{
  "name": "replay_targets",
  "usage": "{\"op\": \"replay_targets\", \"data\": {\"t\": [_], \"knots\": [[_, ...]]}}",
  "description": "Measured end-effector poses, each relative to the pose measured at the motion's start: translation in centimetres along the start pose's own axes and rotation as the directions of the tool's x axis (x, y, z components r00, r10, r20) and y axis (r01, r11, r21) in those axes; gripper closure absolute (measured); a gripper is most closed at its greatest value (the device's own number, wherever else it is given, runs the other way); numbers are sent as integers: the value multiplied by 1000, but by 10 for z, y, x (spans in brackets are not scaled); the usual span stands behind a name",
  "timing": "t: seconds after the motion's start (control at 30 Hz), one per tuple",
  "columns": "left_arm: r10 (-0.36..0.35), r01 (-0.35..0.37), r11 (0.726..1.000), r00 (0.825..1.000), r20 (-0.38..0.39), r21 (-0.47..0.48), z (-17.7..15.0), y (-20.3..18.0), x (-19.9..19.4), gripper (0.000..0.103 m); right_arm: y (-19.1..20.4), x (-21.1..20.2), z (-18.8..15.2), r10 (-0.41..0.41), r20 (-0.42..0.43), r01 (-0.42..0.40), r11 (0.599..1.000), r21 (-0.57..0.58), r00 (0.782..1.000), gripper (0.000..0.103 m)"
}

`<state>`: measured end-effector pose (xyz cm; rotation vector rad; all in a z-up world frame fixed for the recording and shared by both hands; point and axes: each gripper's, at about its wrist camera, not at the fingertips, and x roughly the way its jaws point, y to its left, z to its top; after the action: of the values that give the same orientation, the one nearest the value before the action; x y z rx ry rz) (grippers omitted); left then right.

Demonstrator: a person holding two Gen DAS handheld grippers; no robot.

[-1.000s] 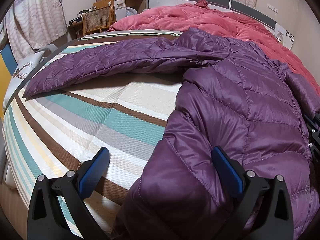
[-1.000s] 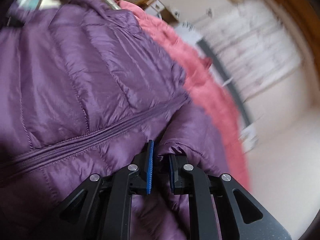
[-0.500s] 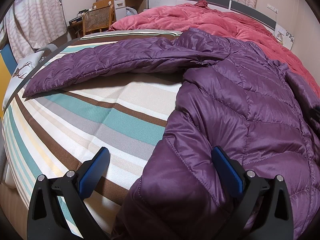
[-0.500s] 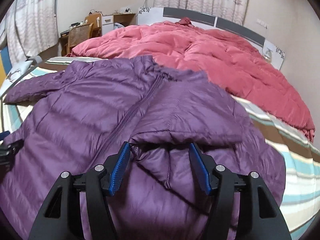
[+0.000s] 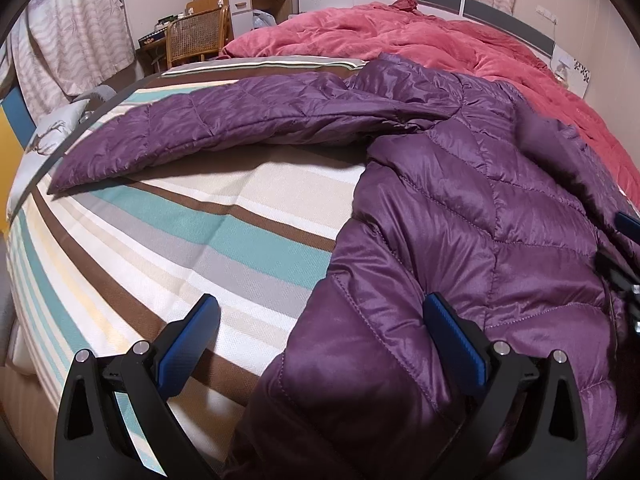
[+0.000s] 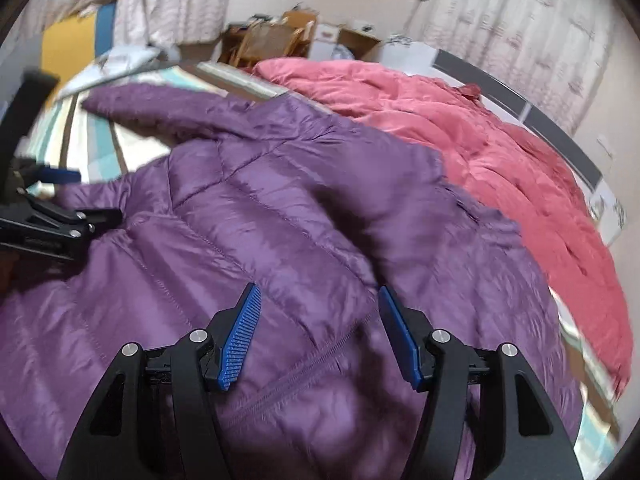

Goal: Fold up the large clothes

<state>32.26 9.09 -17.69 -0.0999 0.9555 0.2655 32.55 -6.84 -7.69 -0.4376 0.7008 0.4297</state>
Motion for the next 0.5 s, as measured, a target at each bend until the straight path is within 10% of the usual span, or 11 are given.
{"op": "replay_targets", "data": {"t": [0.13, 0.37, 0.5], "knots": [[-75, 72, 996, 995, 64, 52, 14, -15, -24, 2, -42, -29, -16, -103, 46, 89, 966, 244, 994, 25], [-282, 264, 955, 950, 132, 136, 76, -78, -34, 2, -136, -63, -79, -409, -115, 375, 639, 672, 905, 24], [-303, 291, 943, 951, 54, 163, 107, -126, 2, 24, -154, -57, -104, -429, -205, 434, 551, 713, 880, 24]]}}
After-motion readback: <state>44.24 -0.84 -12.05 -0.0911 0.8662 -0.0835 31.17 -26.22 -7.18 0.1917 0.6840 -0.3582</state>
